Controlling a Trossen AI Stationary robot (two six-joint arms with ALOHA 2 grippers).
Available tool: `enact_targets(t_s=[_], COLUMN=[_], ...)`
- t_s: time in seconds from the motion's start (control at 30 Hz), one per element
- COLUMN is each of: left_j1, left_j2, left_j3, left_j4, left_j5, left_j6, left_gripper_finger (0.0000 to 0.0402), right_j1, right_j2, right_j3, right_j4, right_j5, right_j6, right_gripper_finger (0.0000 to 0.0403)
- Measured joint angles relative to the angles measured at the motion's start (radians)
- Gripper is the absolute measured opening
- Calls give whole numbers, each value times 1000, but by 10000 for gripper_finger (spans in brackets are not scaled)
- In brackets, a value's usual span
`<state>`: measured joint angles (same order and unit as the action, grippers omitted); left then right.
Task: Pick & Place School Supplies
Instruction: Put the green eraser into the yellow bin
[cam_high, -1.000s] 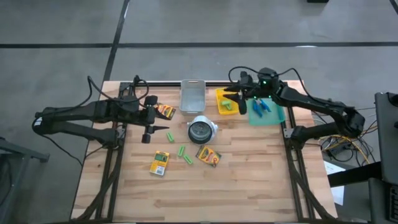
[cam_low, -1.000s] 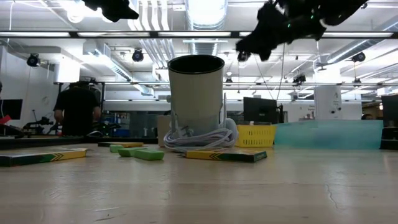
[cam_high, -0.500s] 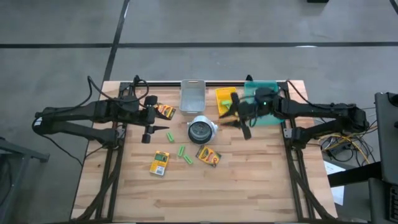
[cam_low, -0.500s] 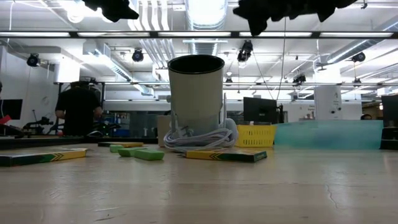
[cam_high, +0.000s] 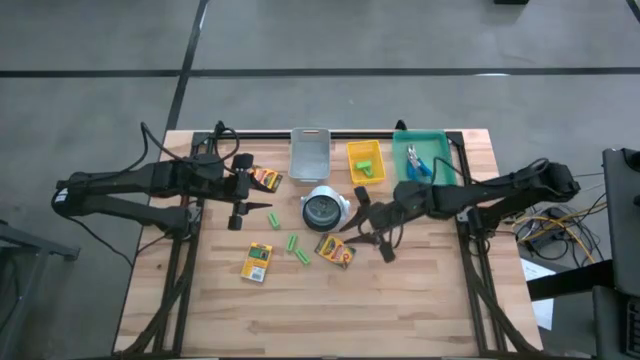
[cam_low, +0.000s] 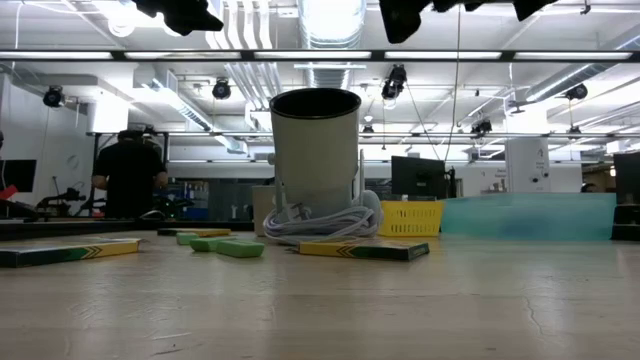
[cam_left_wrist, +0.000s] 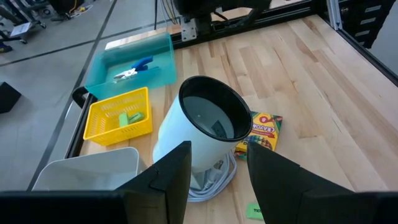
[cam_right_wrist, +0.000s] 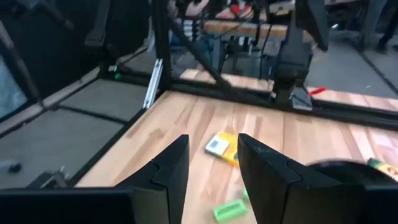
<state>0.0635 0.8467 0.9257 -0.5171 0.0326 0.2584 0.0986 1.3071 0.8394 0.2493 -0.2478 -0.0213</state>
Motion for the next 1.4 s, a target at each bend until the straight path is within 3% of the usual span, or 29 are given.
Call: enact_targets(t_s=[0.4, 0.67, 0.87, 1.07, 1.4], left_j1=[-1, -1, -1, -1, -1], left_j2=[0, 0, 0, 0, 0], left_j3=[-22, -75, -123, -184, -336], left_j4=[1, 0, 0, 0, 7], left_j5=[0, 0, 0, 0, 0], left_j6=[0, 0, 0, 0, 0], left_gripper_finger=[161, 161, 161, 161, 161], right_j1=[94, 153, 192, 201, 200], right_j2=[242, 435, 514, 536, 531], right_j3=[0, 28, 74, 110, 198], right_j4=[225, 403, 393, 392, 392], right_j5=[187, 399, 540, 565, 563], right_j6=[191, 327, 337, 327, 162], right_gripper_finger=[134, 134, 133, 131, 114])
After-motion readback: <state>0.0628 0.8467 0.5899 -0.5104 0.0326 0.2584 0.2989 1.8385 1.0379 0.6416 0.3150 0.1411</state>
